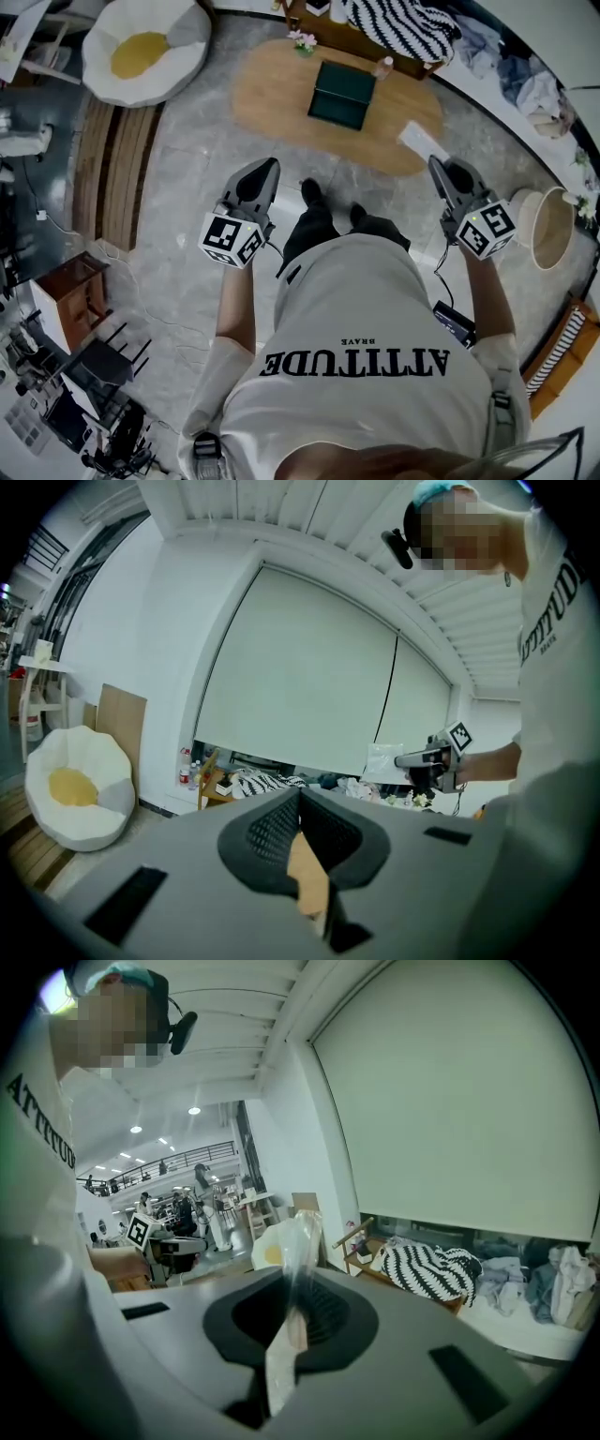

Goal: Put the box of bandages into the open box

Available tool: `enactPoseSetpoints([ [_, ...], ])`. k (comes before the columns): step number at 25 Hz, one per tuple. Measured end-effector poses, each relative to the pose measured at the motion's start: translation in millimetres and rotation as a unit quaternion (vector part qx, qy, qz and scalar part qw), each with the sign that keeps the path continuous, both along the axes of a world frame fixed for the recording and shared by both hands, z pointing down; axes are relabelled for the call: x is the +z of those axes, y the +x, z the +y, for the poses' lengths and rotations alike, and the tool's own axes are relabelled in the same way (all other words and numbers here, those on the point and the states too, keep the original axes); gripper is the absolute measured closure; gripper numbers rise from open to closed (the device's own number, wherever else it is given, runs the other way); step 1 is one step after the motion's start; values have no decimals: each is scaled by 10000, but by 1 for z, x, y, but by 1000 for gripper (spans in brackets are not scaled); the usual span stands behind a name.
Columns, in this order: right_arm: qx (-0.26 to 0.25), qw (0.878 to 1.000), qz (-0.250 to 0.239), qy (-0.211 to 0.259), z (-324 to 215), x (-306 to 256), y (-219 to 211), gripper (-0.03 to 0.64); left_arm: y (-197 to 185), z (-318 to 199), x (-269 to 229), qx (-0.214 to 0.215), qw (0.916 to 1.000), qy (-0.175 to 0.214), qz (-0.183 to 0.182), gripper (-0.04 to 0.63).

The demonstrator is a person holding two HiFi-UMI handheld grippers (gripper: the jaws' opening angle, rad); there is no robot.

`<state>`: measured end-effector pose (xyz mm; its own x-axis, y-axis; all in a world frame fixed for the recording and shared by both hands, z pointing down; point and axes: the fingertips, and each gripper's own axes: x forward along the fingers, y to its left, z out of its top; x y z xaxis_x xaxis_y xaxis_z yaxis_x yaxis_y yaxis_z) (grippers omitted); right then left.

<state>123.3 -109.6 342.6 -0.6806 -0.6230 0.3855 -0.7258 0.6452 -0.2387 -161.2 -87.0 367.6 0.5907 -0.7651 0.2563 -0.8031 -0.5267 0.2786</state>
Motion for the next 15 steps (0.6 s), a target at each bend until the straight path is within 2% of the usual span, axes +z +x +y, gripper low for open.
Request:
enactPoseSetpoints([
  [8, 131, 9996, 226, -60, -29, 4, -51, 589, -42, -42, 18, 354, 9992, -138, 82, 574],
  [15, 150, 9992, 298, -226, -44, 21, -85, 589, -61, -72, 39, 577, 9979, -249, 157, 574],
])
